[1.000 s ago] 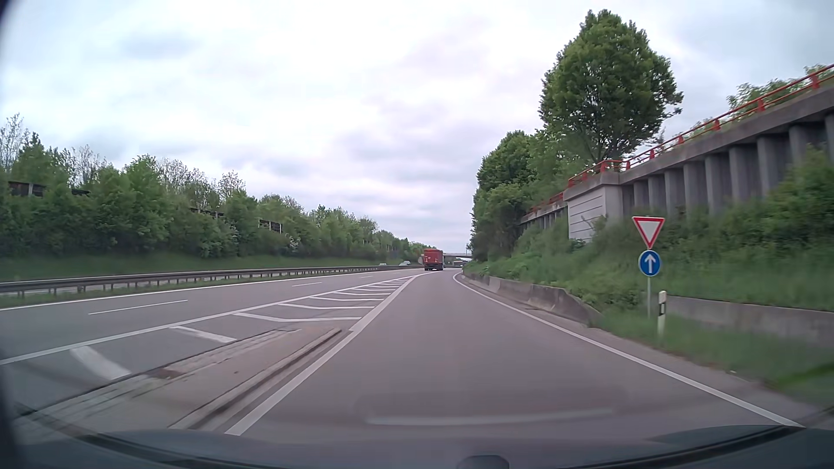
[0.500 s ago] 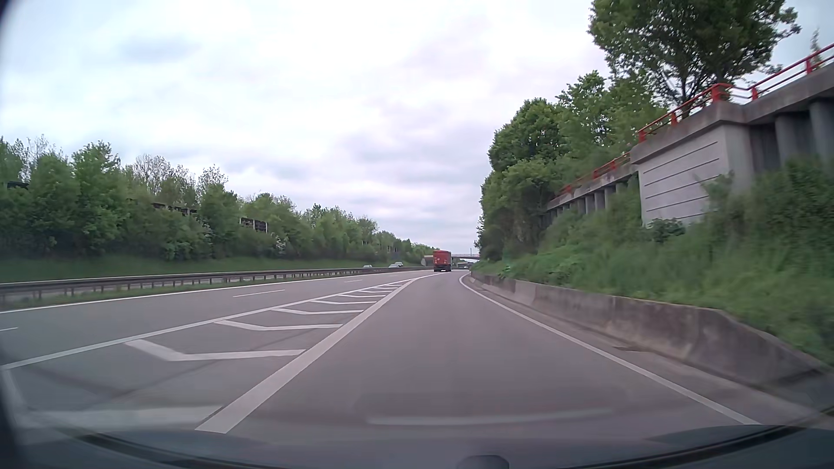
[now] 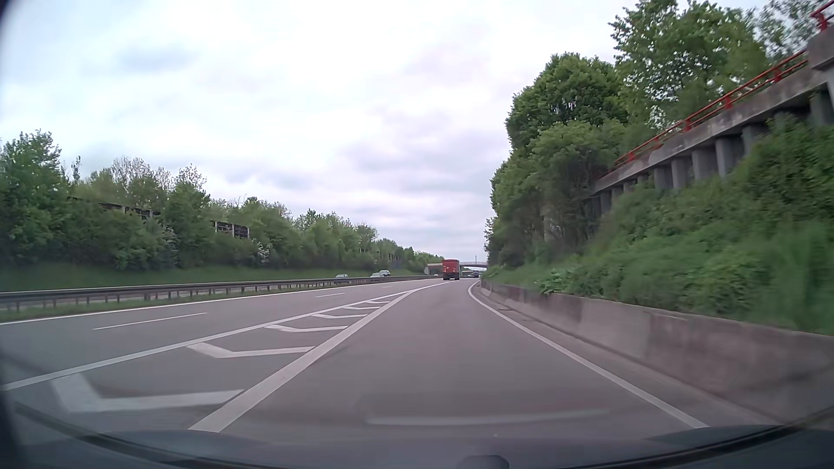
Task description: Follow the waypoints while adhering to traffic rules and regulations
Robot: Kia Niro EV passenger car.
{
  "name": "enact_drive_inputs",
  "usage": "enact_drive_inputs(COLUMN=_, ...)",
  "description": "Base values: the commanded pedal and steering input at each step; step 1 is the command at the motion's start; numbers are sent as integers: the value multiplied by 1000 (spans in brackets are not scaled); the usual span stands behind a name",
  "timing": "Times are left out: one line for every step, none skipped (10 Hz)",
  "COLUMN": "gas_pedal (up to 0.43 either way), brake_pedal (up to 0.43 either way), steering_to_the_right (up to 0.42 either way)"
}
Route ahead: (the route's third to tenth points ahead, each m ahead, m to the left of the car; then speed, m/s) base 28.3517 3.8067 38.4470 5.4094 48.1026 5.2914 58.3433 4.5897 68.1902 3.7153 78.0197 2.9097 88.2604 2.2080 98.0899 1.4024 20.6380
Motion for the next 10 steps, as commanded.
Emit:
enact_drive_inputs(gas_pedal=390, brake_pedal=0, steering_to_the_right=-6)
enact_drive_inputs(gas_pedal=390, brake_pedal=0, steering_to_the_right=-6)
enact_drive_inputs(gas_pedal=390, brake_pedal=0, steering_to_the_right=-5)
enact_drive_inputs(gas_pedal=390, brake_pedal=0, steering_to_the_right=-4)
enact_drive_inputs(gas_pedal=390, brake_pedal=0, steering_to_the_right=-2)
enact_drive_inputs(gas_pedal=378, brake_pedal=0, steering_to_the_right=-1)
enact_drive_inputs(gas_pedal=378, brake_pedal=0, steering_to_the_right=0)
enact_drive_inputs(gas_pedal=378, brake_pedal=0, steering_to_the_right=0)
enact_drive_inputs(gas_pedal=378, brake_pedal=0, steering_to_the_right=1)
enact_drive_inputs(gas_pedal=378, brake_pedal=0, steering_to_the_right=2)
